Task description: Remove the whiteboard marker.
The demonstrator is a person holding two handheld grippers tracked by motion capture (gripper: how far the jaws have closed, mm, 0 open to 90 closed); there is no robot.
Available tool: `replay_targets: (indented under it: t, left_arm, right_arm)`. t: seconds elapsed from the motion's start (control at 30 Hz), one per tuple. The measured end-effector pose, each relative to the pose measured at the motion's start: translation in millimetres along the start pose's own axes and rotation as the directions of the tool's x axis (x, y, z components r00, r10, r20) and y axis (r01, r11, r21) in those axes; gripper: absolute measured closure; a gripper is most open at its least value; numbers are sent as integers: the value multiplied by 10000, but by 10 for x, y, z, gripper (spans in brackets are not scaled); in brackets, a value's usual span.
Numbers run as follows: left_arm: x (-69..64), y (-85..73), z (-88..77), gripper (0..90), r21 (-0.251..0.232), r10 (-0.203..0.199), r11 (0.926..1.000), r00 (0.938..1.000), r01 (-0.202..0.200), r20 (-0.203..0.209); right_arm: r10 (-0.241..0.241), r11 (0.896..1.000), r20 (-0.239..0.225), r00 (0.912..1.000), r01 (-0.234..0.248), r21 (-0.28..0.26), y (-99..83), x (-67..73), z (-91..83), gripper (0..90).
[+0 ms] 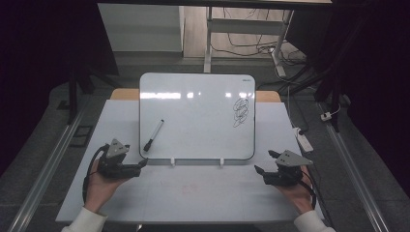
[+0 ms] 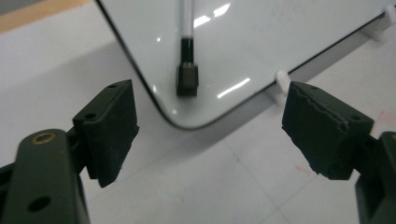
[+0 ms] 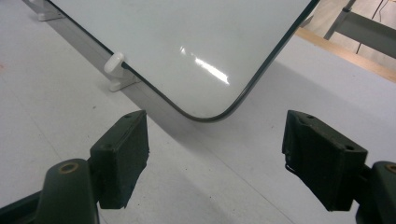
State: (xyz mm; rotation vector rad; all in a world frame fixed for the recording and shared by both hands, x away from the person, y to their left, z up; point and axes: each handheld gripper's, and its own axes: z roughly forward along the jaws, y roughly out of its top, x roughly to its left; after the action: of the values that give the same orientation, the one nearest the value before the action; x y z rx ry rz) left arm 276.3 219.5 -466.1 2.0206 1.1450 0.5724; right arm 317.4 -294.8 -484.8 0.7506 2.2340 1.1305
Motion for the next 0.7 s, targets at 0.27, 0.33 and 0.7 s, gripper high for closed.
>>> replay_targets:
  t: [0.27,0.33,0.7]
  left_arm:
    - [-26,327,112,274,-163,558,9983,9973,-566,-487]
    - [-31,434,179,297,-215,757,9968,9947,-774,-695]
    - [-59,680,540,415,192,1439,9896,9747,-1427,-1710]
  right_arm:
    - [-90,9999,-84,9999,91,117,-1,20,20,229]
    - [-115,9998,-82,9999,116,133,-3,22,19,229]
    - [-99,9997,-49,9999,100,239,-18,31,26,229]
